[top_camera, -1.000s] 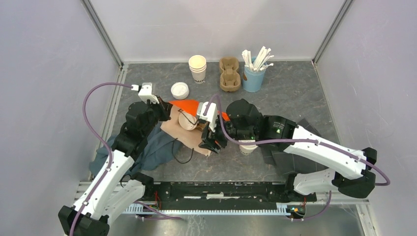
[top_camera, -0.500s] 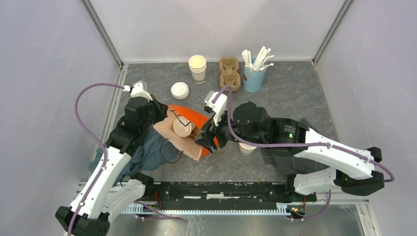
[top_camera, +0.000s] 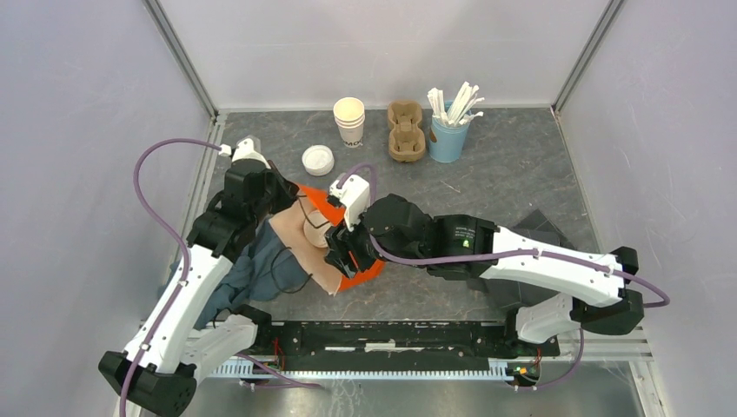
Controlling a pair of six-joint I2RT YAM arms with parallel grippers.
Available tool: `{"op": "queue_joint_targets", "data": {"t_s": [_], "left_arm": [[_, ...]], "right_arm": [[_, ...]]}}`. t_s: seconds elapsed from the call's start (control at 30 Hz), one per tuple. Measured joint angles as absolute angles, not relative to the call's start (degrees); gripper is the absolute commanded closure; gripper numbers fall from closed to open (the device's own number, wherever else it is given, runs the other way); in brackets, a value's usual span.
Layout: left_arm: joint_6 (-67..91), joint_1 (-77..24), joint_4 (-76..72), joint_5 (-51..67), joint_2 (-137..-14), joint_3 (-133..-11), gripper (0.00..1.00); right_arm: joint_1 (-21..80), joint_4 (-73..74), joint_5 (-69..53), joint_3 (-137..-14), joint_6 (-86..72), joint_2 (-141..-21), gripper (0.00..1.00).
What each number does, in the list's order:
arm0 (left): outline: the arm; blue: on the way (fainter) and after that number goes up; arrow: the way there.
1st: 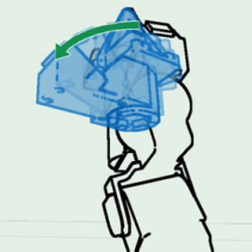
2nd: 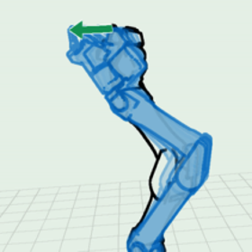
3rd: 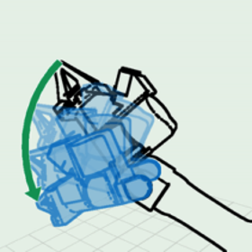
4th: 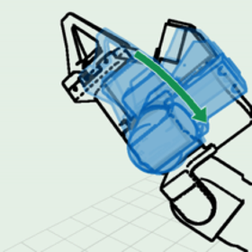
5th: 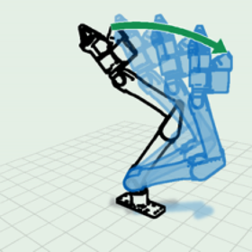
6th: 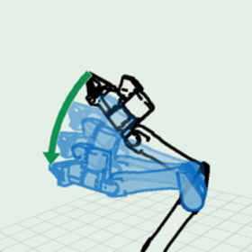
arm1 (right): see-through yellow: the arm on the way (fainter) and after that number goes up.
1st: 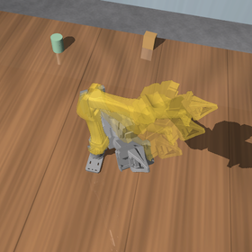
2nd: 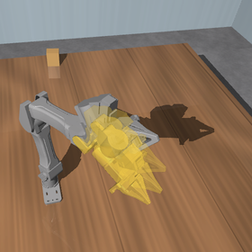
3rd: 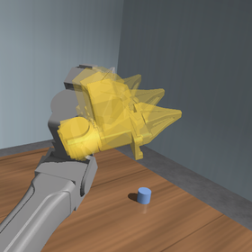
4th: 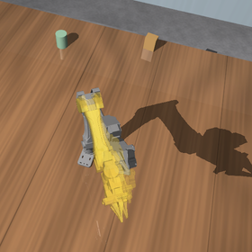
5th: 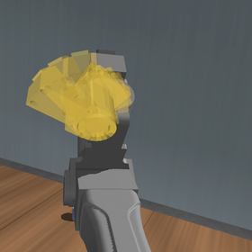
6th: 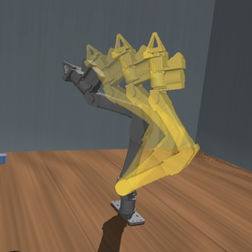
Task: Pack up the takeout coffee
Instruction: Adjust the takeout bag at the center of the board.
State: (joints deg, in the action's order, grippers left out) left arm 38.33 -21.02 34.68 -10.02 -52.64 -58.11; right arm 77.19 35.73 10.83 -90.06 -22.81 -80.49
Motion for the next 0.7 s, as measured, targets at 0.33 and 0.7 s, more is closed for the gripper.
{"op": "queue_joint_targets", "data": {"t_s": [0.33, 0.7], "left_arm": [[37.3, -21.0, 38.2, -8.9, -54.0, -60.8, 0.98], [37.3, -21.0, 41.4, -8.1, -58.6, -65.2, 0.98]], "right_arm": [[77.4, 45.9, 25.2, -99.9, -13.1, -91.0, 0.32], [65.0, 44.8, 24.0, -100.4, 0.1, -93.8, 1.00]]}}
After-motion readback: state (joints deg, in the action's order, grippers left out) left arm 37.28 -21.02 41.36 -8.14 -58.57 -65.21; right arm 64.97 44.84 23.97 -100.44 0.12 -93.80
